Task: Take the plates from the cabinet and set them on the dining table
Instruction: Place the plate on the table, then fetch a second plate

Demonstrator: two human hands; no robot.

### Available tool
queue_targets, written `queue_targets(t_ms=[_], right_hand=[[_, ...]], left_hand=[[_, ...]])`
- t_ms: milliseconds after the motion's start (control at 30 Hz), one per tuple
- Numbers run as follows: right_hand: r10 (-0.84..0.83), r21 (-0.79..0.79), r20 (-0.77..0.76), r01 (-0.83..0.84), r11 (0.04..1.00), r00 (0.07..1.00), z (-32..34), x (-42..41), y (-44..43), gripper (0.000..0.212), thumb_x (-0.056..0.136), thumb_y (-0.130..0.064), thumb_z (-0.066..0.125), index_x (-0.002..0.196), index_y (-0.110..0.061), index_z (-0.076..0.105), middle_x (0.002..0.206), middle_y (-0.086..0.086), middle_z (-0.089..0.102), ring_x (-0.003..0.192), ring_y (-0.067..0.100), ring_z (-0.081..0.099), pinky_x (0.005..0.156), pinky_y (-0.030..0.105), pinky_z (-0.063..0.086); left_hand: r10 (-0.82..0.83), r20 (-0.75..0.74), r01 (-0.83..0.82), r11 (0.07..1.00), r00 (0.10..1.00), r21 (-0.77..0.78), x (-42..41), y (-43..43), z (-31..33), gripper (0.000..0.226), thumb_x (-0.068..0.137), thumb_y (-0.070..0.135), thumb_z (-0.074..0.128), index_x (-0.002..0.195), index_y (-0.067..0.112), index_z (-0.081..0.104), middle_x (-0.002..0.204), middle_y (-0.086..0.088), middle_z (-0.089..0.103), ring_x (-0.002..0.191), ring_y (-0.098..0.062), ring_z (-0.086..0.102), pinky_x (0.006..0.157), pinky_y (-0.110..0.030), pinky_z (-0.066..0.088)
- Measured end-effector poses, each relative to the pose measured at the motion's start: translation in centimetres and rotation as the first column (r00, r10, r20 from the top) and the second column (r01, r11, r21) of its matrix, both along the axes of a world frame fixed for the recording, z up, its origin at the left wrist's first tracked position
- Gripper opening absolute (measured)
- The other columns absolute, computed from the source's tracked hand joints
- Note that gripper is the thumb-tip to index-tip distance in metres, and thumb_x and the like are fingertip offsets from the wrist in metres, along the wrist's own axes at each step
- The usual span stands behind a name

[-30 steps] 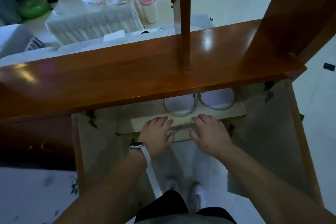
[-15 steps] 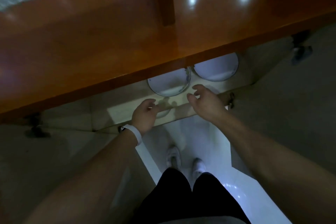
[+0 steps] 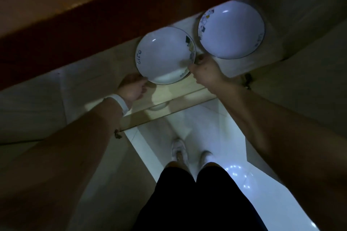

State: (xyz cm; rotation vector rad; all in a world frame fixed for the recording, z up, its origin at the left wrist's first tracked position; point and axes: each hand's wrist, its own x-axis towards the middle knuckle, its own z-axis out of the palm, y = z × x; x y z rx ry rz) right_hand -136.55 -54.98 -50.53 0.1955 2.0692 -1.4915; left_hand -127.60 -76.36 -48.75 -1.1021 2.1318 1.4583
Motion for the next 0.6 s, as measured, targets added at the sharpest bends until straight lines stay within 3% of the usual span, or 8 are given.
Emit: queue_targets(t_ms=[133, 200, 267, 400, 467, 533, 600], right_hand=[[0.007, -0.007, -0.031, -0.007, 1.000, 0.999, -1.2, -1.1, -0.7, 0.006, 0.086, -0.020, 0.065, 0.088, -0.019, 0.059, 0.078, 0.001, 0.063, 0.065, 0.018, 0.059, 0.063, 0.035, 0.054], [-0.005, -0.023, -0.025, 0.005, 1.000, 1.000, -1.8, -1.5, -0.9, 0.015, 0.086, -0.016, 0.066, 0.099, -0.011, 0.059, 0.083, 0.008, 0.064, 0.061, 0.019, 0.059, 0.062, 0.036, 0.056], [0.040, -0.041, -0.063, -0.043, 0.998, 0.997, -2.4, -1.9, -1.0, 0.012, 0.085, -0.010, 0.063, 0.095, -0.012, 0.056, 0.076, 0.006, 0.059, 0.055, 0.019, 0.055, 0.057, 0.035, 0.052], [0.073, -0.021, -0.131, -0.076, 0.997, 0.989, -2.9, -2.1, -1.2, 0.019, 0.083, -0.008, 0.061, 0.086, -0.023, 0.050, 0.076, -0.003, 0.056, 0.059, 0.015, 0.055, 0.056, 0.032, 0.052], [0.069, -0.031, -0.141, -0.074, 0.997, 0.988, -3.0, -2.0, -1.2, 0.020, 0.082, -0.008, 0.062, 0.092, -0.022, 0.051, 0.079, -0.005, 0.056, 0.064, 0.013, 0.055, 0.060, 0.031, 0.054], [0.049, -0.061, -0.135, -0.058, 0.996, 0.990, -3.0, -1.6, -1.1, 0.025, 0.080, -0.006, 0.061, 0.098, -0.021, 0.053, 0.082, -0.007, 0.056, 0.066, 0.008, 0.053, 0.061, 0.028, 0.050], [0.005, -0.079, -0.103, -0.013, 0.997, 0.995, -3.0, -1.0, -0.9, 0.036, 0.080, 0.000, 0.058, 0.113, -0.015, 0.053, 0.094, -0.001, 0.059, 0.077, 0.012, 0.058, 0.066, 0.029, 0.054]], left_hand=[[-0.019, -0.087, 0.018, 1.000, 0.996, -0.005, -2.0, -0.7, -1.0, 0.017, 0.091, 0.017, 0.051, 0.095, 0.019, 0.067, 0.091, -0.010, 0.070, 0.073, -0.023, 0.066, 0.052, -0.021, 0.047], [0.010, -0.140, -0.014, 0.999, 0.990, -0.028, -2.8, -1.4, -1.9, 0.026, 0.077, 0.016, 0.056, 0.099, 0.014, 0.070, 0.097, -0.013, 0.071, 0.083, -0.034, 0.068, 0.060, -0.035, 0.059], [0.007, -0.165, -0.022, 0.996, 0.986, -0.084, -3.5, -2.4, -3.6, 0.036, 0.064, 0.017, 0.056, 0.097, 0.017, 0.070, 0.098, -0.011, 0.072, 0.090, -0.035, 0.067, 0.072, -0.052, 0.060], [0.041, -0.188, -0.072, 0.984, 0.981, -0.160, -4.2, -3.7, -6.4, 0.057, 0.053, 0.024, 0.056, 0.109, 0.021, 0.062, 0.102, -0.003, 0.069, 0.092, -0.031, 0.066, 0.068, -0.055, 0.059], [0.067, -0.196, -0.100, 0.982, 0.978, -0.163, -4.0, -1.8, -4.0, 0.053, 0.058, 0.019, 0.057, 0.110, 0.017, 0.059, 0.104, -0.004, 0.067, 0.093, -0.029, 0.064, 0.067, -0.047, 0.060], [0.060, -0.193, -0.093, 0.981, 0.979, -0.170, -3.7, -0.2, -2.3, 0.042, 0.071, 0.006, 0.056, 0.113, 0.010, 0.056, 0.103, -0.004, 0.064, 0.089, -0.020, 0.060, 0.061, -0.020, 0.055], [0.056, -0.220, -0.099, 0.977, 0.974, -0.188, -3.3, 0.6, -2.1, 0.042, 0.080, -0.001, 0.051, 0.121, 0.006, 0.052, 0.104, -0.004, 0.060, 0.085, -0.014, 0.055, 0.049, -0.004, 0.042]])
